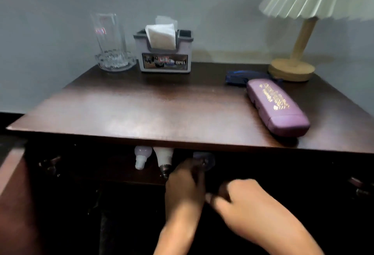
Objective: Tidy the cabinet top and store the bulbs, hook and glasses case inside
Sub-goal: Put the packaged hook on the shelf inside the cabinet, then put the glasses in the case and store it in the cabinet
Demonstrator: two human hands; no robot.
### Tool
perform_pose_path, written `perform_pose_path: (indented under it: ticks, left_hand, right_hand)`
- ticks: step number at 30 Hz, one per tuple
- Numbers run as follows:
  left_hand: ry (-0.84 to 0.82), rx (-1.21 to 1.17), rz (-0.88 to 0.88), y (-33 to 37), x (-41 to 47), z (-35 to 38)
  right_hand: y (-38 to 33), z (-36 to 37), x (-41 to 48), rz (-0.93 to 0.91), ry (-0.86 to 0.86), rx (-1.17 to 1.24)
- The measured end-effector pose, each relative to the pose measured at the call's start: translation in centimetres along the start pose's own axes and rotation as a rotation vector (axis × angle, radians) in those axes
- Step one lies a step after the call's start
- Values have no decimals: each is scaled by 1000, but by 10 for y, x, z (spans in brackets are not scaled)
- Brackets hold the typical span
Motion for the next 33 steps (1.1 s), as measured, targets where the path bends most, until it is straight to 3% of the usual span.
perform_pose_path:
  ticks: [2, 5, 8, 11, 16, 19, 24, 29, 33]
  left_hand:
    - [-177, -23, -26, 7, -15, -20]
    - [-458, -180, 49, 31, -29, -60]
    - [-425, -395, 46, 55, -26, -95]
    - [-339, -441, 49, 71, -8, -104]
    - [-241, -316, 193, 97, 28, -99]
    - [-294, -280, 317, 110, 49, -86]
    - [-434, -252, 395, 107, 79, -64]
    - [-420, -253, 326, 95, 92, -66]
    - [-374, -305, 242, 85, 96, -65]
  right_hand:
    - [-22, -41, -34, -62, -14, 88]
    - [-25, -109, -48, -33, 375, 181]
    - [-13, -135, -22, 83, 718, 4]
    - [3, -125, 7, 279, 620, -192]
    - [26, -122, 30, 288, 508, -233]
    - [36, -128, 32, 133, 436, -183]
    - [16, -134, 34, -310, 237, -83]
    - [19, -128, 51, -518, 330, 80]
    - [13, -132, 53, -626, 544, -146]
Point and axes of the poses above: each hand's wrist, its own x-axis towards the middle knuckle, its own z-axis out of the palm, y = z × x, the point moved 3 cm from there along x, towards the middle knuckle, and after that the axes turned 4 degrees about -z, right-handed, at the moved point
